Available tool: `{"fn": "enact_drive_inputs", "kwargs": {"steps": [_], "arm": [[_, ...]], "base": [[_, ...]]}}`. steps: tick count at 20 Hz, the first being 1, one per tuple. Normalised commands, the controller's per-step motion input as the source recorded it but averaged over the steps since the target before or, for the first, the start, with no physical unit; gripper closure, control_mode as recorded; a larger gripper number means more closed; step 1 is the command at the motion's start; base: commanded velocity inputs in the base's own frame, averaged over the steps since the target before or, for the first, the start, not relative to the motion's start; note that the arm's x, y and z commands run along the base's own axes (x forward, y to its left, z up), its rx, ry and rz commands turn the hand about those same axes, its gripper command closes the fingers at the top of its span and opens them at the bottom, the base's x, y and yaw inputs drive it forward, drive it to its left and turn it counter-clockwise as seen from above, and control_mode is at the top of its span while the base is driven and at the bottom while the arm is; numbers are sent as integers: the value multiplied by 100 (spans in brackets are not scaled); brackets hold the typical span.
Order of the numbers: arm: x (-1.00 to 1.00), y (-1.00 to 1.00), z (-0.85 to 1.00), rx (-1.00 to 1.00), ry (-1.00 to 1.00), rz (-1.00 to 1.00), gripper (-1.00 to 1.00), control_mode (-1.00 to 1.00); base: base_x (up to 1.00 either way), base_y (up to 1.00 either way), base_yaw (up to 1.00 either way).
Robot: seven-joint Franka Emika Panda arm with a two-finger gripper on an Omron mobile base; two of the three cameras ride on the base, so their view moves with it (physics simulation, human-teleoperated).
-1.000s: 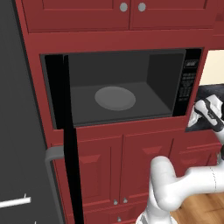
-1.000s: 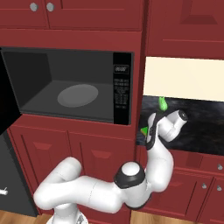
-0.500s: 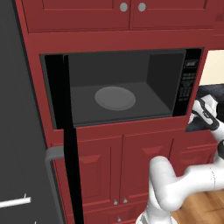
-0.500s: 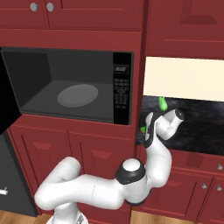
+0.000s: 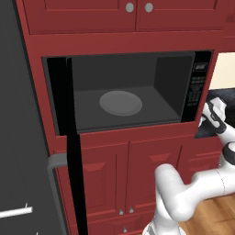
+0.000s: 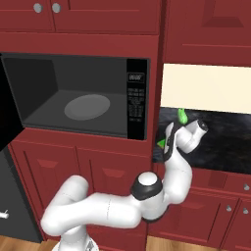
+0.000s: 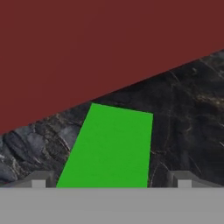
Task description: Place the sponge inside the microwave to prepare for sanitizing.
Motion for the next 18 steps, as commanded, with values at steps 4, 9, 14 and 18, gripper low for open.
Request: {"fn": "enact_drive_inputs", "kwargs": {"steps": [4,9,14,18], "arm": [[0,-19,-40,0,7,9,-100,-100],[-3,-20,-45,0,1,5,-100,-100],[0,-14,-37,0,0,2,100,-100],[-9,-12,-31,0,-3,0,100,-100]], "base": [[0,0,0],[0,0,0],[0,0,0],[0,0,0]]}}
